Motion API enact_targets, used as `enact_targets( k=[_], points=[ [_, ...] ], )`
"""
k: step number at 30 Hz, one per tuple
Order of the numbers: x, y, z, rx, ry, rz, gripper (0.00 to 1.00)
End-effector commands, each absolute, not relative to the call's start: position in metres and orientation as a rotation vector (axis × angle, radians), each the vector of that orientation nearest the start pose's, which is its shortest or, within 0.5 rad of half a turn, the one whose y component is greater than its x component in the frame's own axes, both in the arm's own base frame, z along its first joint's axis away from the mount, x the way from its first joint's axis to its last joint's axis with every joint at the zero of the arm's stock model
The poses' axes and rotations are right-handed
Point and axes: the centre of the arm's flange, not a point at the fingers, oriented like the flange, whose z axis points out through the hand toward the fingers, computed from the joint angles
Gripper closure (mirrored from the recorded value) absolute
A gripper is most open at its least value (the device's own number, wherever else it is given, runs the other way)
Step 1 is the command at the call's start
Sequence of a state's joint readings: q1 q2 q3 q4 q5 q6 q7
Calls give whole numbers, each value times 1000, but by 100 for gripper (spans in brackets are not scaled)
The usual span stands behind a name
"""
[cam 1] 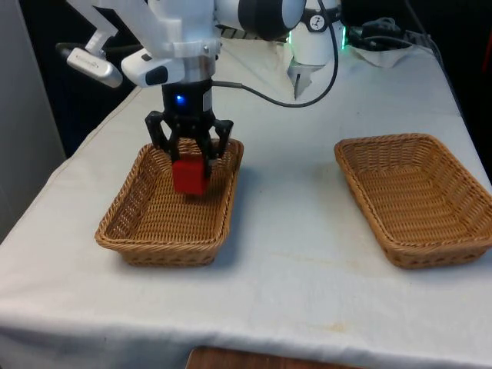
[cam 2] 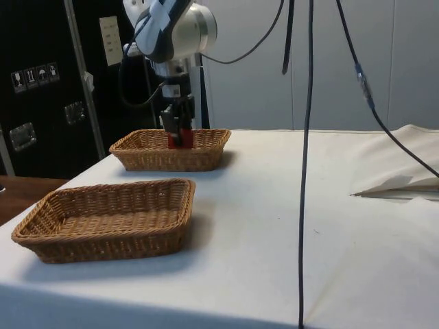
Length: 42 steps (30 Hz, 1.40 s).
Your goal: Pick up the red cube and place it into the right basket.
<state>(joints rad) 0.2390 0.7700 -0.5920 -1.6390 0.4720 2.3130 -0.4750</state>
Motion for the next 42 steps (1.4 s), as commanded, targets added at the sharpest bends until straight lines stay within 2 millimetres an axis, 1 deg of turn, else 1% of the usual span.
enact_targets(
  k=[1,2,3,6,7,8,9,11,12,13,19,21,22,24,26,27,29,30,31,34,38,40,41,42],
  points=[
    [668,-180,227,-3197,76,-57,97],
    [668,-180,227,-3198,76,-59,96],
    [668,-180,227,-3198,75,-60,90],
    [667,-179,228,-3207,79,-66,63],
    [669,-181,227,-3200,79,-60,63],
    [669,-181,226,-3200,78,-59,54],
    [669,-181,227,-3200,78,-60,34],
    [669,-181,226,-3201,79,-60,15],
    [669,-181,226,-3201,79,-60,3],
    [669,-181,226,-3201,78,-60,0],
    [670,-181,226,-3202,77,-62,0],
    [669,-183,234,-3200,82,-64,0],
    [669,-181,229,-3211,79,-72,0],
    [670,-186,246,-3200,92,-69,0],
    [670,-186,249,-3198,95,-66,0],
    [670,-187,255,-3194,100,-68,0],
    [670,-187,262,-3187,107,-68,0],
    [670,-187,264,-3185,108,-68,0],
    [670,-188,262,-3186,102,-71,0],
    [668,-184,278,-3175,110,-72,0],
    [667,-177,289,-3167,107,-73,0],
    [667,-170,296,-3164,97,-67,0],
    [668,-175,292,-3157,99,-71,0],
    [667,-170,296,-3164,97,-67,0]
  ],
)
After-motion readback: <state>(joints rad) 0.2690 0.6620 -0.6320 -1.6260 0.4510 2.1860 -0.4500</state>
